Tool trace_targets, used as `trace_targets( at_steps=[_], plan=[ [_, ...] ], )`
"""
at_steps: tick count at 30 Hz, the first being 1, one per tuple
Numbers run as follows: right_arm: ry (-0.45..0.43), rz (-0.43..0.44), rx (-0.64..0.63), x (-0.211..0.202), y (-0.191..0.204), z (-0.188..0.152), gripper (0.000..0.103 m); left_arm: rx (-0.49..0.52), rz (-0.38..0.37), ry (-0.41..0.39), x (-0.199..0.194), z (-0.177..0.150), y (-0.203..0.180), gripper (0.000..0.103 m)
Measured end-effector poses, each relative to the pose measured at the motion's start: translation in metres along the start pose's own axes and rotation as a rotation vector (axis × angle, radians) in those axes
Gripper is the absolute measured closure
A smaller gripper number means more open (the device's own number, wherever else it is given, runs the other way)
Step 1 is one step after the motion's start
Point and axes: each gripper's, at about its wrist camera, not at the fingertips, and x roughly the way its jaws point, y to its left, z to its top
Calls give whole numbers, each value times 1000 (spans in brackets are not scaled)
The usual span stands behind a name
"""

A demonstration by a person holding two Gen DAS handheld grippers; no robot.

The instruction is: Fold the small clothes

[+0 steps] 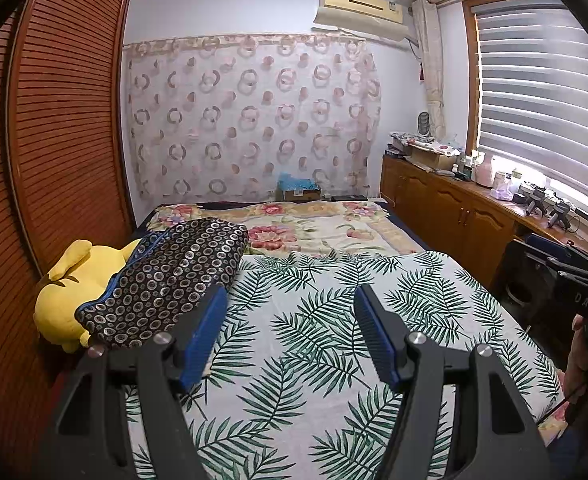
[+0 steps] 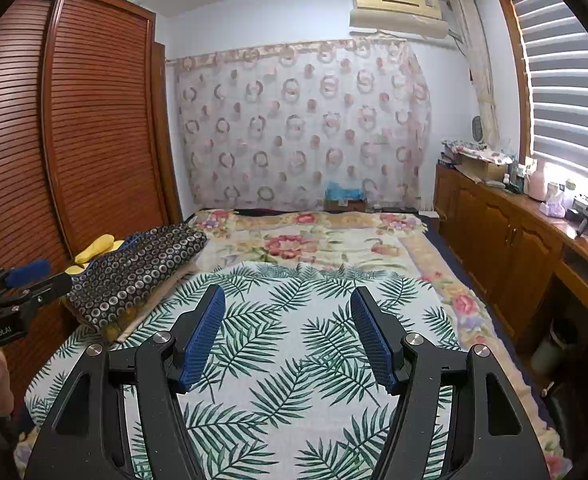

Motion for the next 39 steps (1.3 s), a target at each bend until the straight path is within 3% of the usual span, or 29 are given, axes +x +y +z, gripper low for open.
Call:
trace_targets(
  at_steps=[39],
  plan=[
    [-3, 0, 4, -1, -4, -3, 36, 10, 17, -22, -6, 0, -2, 37]
  ],
)
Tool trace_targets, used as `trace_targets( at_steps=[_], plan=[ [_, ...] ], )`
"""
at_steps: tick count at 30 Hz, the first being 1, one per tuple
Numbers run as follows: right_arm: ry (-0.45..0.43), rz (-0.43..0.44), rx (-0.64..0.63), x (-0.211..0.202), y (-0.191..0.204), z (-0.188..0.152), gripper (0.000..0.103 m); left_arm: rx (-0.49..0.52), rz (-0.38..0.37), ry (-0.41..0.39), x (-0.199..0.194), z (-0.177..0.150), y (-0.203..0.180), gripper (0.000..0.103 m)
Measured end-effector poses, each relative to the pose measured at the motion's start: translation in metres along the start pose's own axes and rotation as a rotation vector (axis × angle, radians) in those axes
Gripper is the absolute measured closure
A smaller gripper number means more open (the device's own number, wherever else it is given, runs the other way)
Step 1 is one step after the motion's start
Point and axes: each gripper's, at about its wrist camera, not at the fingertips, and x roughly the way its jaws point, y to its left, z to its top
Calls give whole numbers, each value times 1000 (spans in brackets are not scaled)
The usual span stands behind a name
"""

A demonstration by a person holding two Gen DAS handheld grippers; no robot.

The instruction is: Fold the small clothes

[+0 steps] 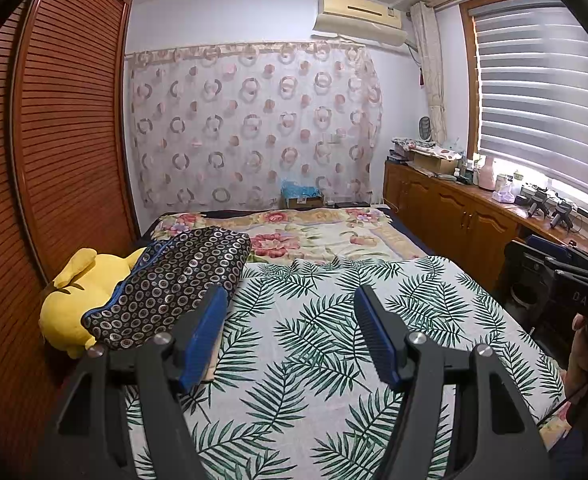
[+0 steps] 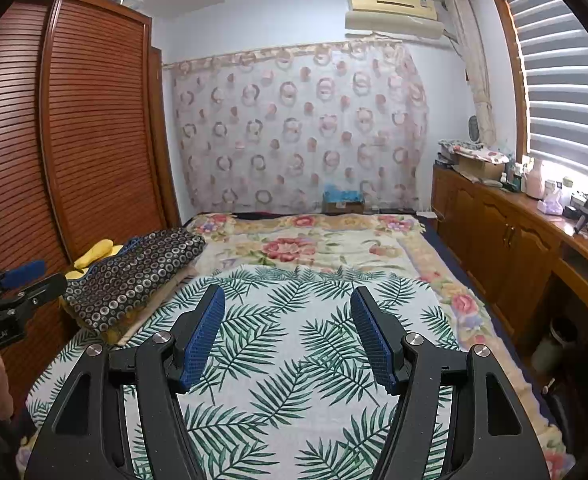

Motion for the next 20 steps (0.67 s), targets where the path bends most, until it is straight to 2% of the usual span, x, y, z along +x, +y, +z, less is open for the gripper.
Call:
trace_targets(
  at_steps=[20],
  plan=[
    [-1, 2, 1, 1, -1, -2, 36, 0, 1, -5, -2, 3, 0, 37]
  ],
)
